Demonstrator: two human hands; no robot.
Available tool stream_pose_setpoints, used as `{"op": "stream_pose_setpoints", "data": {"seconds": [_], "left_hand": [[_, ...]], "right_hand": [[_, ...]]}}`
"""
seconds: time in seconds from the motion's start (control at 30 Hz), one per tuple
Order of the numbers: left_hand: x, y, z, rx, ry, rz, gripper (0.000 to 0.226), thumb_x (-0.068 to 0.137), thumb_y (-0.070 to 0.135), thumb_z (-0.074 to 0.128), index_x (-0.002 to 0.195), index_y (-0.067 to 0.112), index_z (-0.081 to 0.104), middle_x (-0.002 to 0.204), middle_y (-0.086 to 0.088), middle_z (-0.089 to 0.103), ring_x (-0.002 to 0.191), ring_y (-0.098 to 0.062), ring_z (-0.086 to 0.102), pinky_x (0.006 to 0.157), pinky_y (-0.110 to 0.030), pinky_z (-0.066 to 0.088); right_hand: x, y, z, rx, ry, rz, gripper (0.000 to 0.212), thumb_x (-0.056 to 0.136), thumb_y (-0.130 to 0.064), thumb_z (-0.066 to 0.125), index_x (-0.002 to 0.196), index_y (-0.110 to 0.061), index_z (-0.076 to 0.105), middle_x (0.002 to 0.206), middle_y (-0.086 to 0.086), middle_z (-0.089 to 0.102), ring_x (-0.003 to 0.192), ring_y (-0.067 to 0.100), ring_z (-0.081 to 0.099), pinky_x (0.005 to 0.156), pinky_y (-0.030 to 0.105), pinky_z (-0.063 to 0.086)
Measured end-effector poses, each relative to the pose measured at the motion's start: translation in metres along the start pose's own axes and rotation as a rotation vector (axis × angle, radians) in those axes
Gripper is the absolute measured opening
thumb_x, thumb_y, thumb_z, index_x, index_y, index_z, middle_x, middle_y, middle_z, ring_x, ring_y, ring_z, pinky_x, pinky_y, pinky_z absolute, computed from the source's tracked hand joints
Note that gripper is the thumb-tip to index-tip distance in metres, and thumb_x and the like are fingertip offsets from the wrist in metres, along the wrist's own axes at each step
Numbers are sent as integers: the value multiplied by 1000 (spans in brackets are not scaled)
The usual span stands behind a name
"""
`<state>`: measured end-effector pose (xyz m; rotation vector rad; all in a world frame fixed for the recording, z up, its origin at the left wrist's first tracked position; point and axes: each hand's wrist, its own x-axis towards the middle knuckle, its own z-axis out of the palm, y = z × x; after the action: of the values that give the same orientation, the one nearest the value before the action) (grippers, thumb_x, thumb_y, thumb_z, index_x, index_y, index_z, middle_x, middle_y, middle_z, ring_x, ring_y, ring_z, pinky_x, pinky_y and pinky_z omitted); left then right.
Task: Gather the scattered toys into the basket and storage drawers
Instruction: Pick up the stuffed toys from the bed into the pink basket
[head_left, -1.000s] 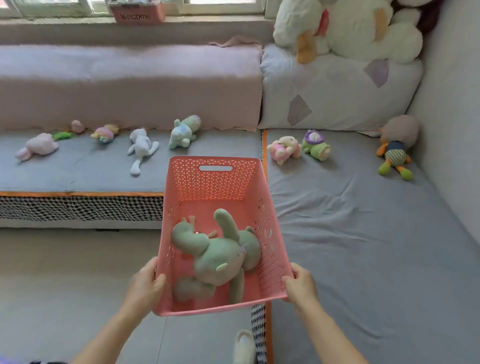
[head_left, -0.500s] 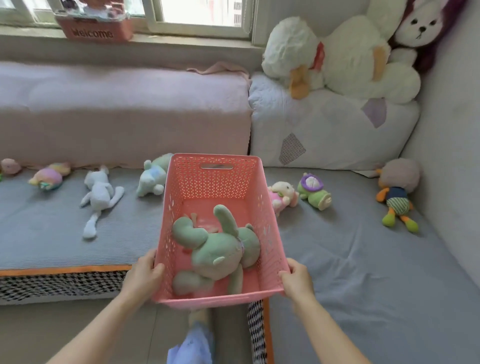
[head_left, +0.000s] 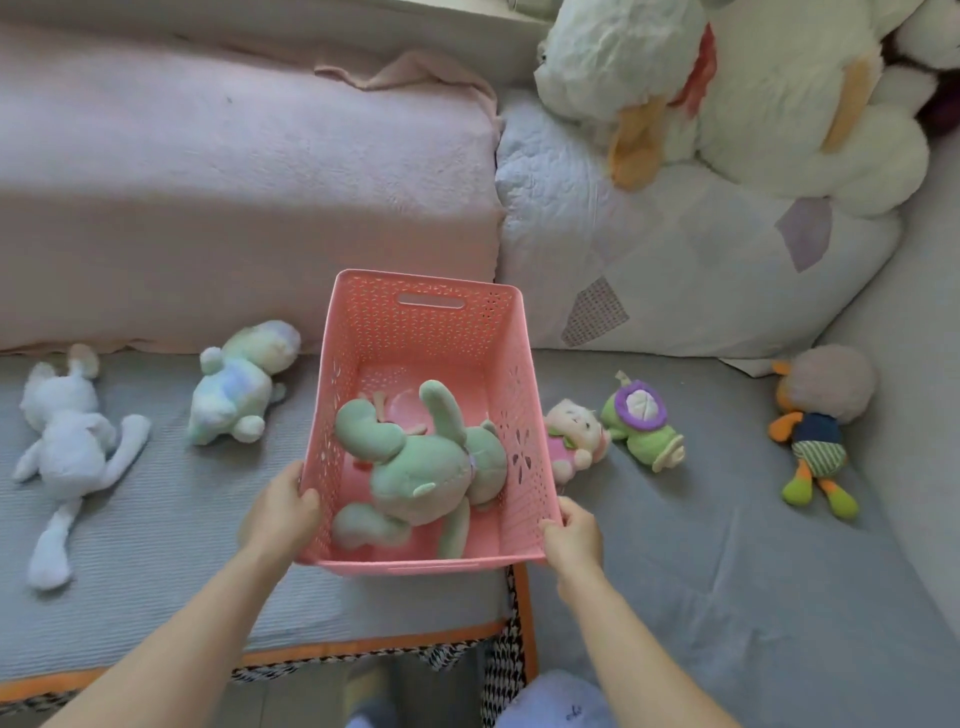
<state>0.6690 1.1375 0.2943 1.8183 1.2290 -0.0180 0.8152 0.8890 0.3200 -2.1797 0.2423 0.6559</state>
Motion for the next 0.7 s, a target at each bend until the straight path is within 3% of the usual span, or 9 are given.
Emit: {"op": "stream_pose_setpoints", "data": {"seconds": [0.13, 0.2, 0.3, 0.33, 0.4, 0.47, 0.5, 0.6, 0.7], "left_hand": [[10, 18, 21, -48, 28, -47, 27, 84, 7, 45, 105, 19, 56, 101, -14, 66, 91, -36, 60, 80, -48, 50], [-1, 26, 43, 54, 49, -41, 39, 86, 5, 44, 124, 14, 46, 122, -15, 56, 110, -38, 52, 90, -49, 45], [-35, 50, 99, 270, 161, 323, 54, 86, 8, 54, 137, 2, 37, 147, -23, 31, 135, -38, 31, 110, -49, 28], [-49, 63, 122, 274, 90, 442, 53, 87, 17, 53, 137, 3, 40, 146, -20, 35, 134, -35, 34, 109, -47, 29], [-71, 96, 165, 301, -171, 500, 61, 88, 44, 35, 141, 13, 37, 142, -7, 45, 129, -25, 44, 106, -35, 33], [-75, 125, 207, 341, -258, 370, 66, 90, 53, 32, 147, 22, 21, 140, 1, 48, 124, -20, 49, 98, -29, 37], [-71, 136, 221, 340, -235, 278, 67, 92, 51, 37, 148, 22, 13, 138, 0, 50, 122, -23, 51, 94, -31, 39], [-54, 153, 248, 442, -96, 100, 62, 96, 31, 37, 149, 21, 5, 129, -7, 57, 110, -33, 58, 85, -36, 43], [-45, 150, 267, 525, -19, -6, 58, 94, 17, 34, 147, 23, 12, 120, -6, 61, 101, -35, 61, 78, -38, 45]], "right_hand": [[30, -6, 3, 10, -60, 16, 32, 85, 9, 42, 90, -15, 62, 91, 8, 62, 84, 22, 54, 73, 30, 48], [41, -1, -2, -30, -134, 29, 30, 85, 9, 42, 88, -15, 60, 89, 7, 61, 83, 21, 52, 68, 26, 43], [64, 7, -20, -56, -354, 19, 16, 92, -7, 50, 100, -11, 64, 96, 6, 65, 87, 17, 56, 66, 24, 45], [77, 8, -27, -45, -438, 26, 16, 94, -18, 53, 99, -9, 65, 97, 9, 68, 87, 16, 58, 70, 26, 47], [107, 8, -37, -23, -529, 51, 24, 93, -34, 53, 85, -15, 66, 87, 6, 68, 82, 16, 60, 70, 29, 49], [149, 9, -44, -83, -475, -18, 22, 93, -36, 52, 79, -23, 63, 85, 3, 62, 80, 18, 57, 64, 25, 42], [169, 8, -44, -169, -419, -89, 17, 93, -33, 53, 87, -23, 65, 93, 5, 62, 87, 20, 57, 66, 24, 40], [226, 6, -44, -350, -307, -236, 40, 89, -23, 57, 127, -11, 54, 128, 9, 55, 119, 23, 51, 94, 27, 39], [273, 5, -37, -491, -319, -329, 58, 83, -25, 62, 135, -12, 43, 139, 12, 41, 127, 29, 41, 106, 37, 34]]}}
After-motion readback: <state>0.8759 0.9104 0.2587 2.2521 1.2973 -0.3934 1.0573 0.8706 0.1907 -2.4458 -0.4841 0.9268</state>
